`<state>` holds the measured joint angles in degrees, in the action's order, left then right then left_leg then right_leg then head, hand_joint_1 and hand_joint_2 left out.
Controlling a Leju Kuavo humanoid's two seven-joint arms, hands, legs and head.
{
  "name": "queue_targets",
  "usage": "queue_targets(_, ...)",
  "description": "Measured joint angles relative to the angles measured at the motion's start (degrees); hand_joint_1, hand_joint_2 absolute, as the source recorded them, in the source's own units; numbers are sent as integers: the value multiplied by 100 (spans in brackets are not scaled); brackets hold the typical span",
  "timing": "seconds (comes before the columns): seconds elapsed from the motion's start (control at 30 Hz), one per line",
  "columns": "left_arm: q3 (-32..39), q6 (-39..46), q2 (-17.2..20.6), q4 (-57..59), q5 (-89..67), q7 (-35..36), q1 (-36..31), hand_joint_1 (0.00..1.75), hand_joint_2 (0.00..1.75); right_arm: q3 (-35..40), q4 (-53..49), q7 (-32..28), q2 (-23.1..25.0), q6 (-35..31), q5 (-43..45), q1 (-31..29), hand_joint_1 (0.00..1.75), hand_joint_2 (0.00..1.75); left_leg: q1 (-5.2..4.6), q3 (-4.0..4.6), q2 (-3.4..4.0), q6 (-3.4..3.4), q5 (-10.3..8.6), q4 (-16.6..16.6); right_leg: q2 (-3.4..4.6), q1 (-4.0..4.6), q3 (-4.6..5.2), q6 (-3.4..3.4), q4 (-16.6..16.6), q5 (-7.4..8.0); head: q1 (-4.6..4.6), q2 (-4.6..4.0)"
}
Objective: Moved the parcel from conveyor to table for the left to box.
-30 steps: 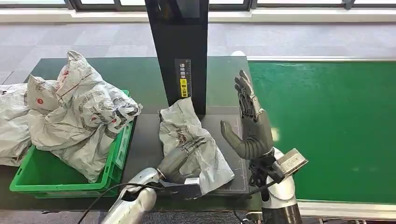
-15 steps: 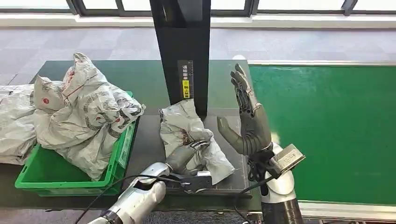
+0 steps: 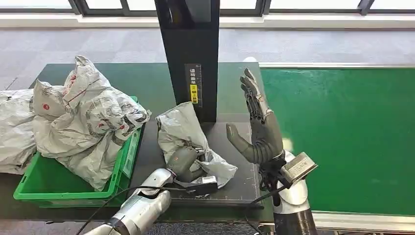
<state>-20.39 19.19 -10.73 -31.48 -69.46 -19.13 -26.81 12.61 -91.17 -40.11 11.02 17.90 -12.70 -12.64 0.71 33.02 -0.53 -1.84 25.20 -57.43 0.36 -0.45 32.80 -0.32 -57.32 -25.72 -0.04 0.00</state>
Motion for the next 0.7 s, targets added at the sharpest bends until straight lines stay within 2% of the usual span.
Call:
queue_targets(0.3,203,461,9,-579,-212,-269,321,175,175,2,-2,-2,0,11,37,11,0,175,-3,44,-2,1,0,-2,-2,0,43,1,0,0,0,0)
queue_targets(0.43,260,938,7,-905,-172,-514,482,175,175,17,-2,-2,0,-42,59,64,0,175,-7,57,-3,1,0,-5,-3,0,55,2,0,-1,0,0)
queue_targets(0.53,343,1399,-20,-1450,38,-817,680,175,175,22,-4,-2,0,-50,83,117,0,175,-8,63,-2,2,1,-5,-2,0,62,4,0,-2,0,0)
queue_targets(0.7,395,1451,-35,-2352,482,-1173,1002,175,175,28,-17,-2,0,-101,100,157,0,175,-8,70,0,2,2,-5,-1,0,69,4,1,-3,0,0)
